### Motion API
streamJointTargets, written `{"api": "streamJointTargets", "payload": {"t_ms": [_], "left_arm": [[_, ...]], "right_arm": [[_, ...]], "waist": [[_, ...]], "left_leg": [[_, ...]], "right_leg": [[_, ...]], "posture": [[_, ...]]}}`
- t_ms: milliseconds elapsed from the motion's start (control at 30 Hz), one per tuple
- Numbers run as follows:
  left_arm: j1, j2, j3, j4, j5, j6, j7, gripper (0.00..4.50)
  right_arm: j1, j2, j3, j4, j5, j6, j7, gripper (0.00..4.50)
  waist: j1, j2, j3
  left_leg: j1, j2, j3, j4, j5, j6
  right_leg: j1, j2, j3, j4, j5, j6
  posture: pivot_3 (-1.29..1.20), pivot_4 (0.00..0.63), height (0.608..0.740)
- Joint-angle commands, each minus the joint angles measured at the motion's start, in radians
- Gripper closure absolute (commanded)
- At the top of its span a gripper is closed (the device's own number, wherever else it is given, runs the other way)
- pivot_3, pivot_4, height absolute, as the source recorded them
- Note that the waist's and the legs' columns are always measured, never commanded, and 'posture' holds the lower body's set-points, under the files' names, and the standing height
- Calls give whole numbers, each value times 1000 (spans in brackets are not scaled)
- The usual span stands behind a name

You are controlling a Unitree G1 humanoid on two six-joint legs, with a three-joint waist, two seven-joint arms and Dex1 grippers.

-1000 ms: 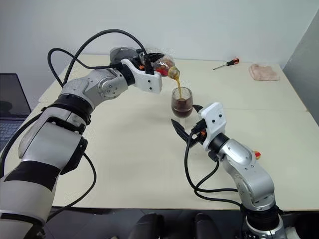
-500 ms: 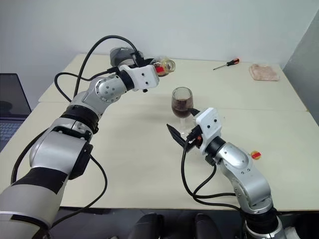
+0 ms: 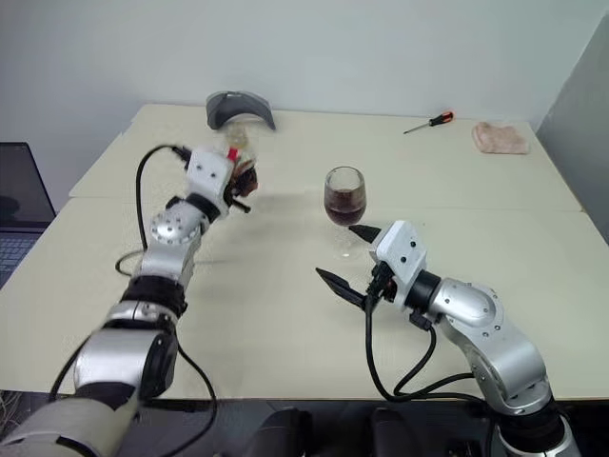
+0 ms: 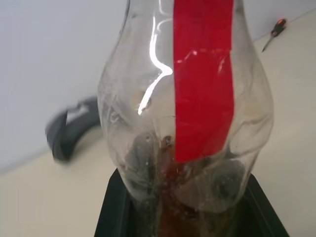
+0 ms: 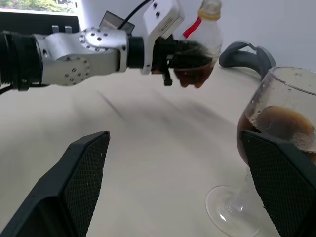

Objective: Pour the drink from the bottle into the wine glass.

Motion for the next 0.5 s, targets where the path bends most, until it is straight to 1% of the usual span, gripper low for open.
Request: {"api": "streamJointTargets", "payload": {"t_ms": [33,200,500], "left_arm": [[61,-22,72,-167,-99,101,16,3637],[111,-27,130,-173,-118,157,108,3654],[76,-42,152,-87,-137,185,106,3654]], "right_arm": [[-33,6,7,-24,35,26,11,0],[-56,-11,27,4,35,16,56,0],[-98,7,40,25,44,24,70,0]], "waist": [[3,0,0],[10,-4,-2],[9,-4,-3]], "left_leg": [[0,0,0,0,0,0],[0,-1,-1,1,0,1],[0,-1,-1,1,0,1]], "right_leg": [[0,0,0,0,0,0],[1,-1,-1,0,0,0],[2,-1,-1,0,0,0]], "posture": [[0,150,740],[0,150,740],[0,150,740]]}}
